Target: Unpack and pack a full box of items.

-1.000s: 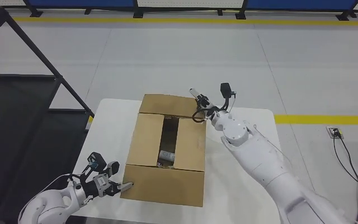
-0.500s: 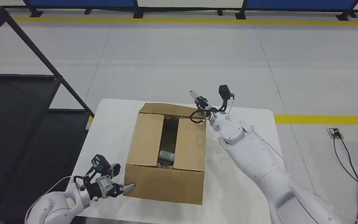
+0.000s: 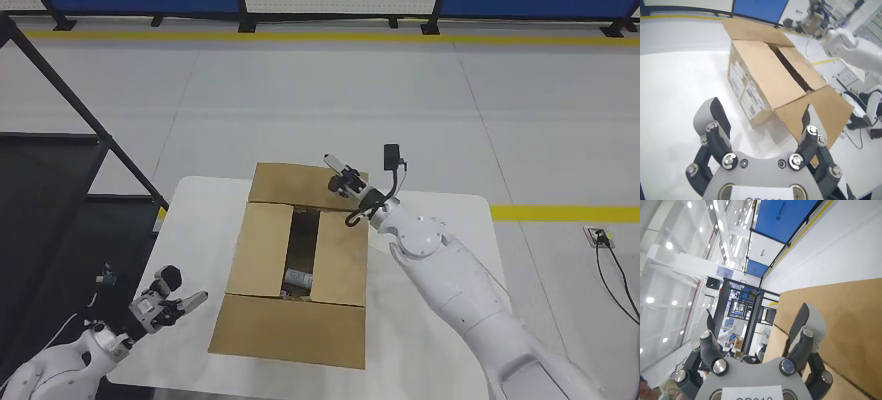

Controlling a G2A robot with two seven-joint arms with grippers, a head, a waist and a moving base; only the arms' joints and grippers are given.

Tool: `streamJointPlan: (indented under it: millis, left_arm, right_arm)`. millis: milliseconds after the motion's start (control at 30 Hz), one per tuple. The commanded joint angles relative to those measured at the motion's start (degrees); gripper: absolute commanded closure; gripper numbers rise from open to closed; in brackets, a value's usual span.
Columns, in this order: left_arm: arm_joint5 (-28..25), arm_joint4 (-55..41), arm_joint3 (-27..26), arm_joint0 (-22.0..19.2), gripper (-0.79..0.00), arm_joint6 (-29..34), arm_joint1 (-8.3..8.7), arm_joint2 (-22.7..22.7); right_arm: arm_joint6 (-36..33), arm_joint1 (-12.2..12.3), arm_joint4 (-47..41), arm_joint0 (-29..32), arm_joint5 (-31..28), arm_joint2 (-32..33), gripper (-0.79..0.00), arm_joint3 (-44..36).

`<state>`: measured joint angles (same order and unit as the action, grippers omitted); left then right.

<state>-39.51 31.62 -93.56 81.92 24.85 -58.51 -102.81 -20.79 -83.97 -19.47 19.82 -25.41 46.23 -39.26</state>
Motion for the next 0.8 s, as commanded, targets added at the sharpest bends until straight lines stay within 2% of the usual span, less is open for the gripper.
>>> streamJointPlan:
  millis: [0, 167, 300, 533, 700, 767]
  left_arm:
    - [5.67, 2.16, 0.61, -1.06, -0.785, -1.42, -0.15, 0.68]
    - [13.64, 8.42, 3.97, -4.06, -0.785, -4.94, -0.76, 5.52]
    - [17.35, 10.56, 7.34, -7.24, -0.785, -5.51, -1.28, 9.79]
    - [17.9, 14.88, 9.33, -10.12, -0.785, -6.5, -1.78, 14.77]
    - [17.93, 16.32, 9.23, -10.19, -0.785, -7.03, -1.88, 15.91]
    - [17.83, 16.56, 8.93, -9.89, -0.785, -7.3, -1.91, 16.18]
  right_arm:
    - [-0.72, 0.12, 0.01, 0.08, 0.39, 0.18, -0.785, -0.33]
    - [-0.72, 0.12, 0.01, 0.08, 0.39, 0.18, -0.785, -0.33]
    - [-0.77, 0.12, 0.07, 0.33, 0.57, 0.14, -0.785, -0.44]
    - [-14.22, 0.26, 1.09, 2.54, 4.96, -0.84, -0.785, -4.44]
    - [-19.9, -0.15, 3.4, 2.18, 8.64, -2.27, -0.785, -5.22]
    - [-20.25, -0.51, 4.64, 1.86, 9.84, -2.99, -0.785, -5.25]
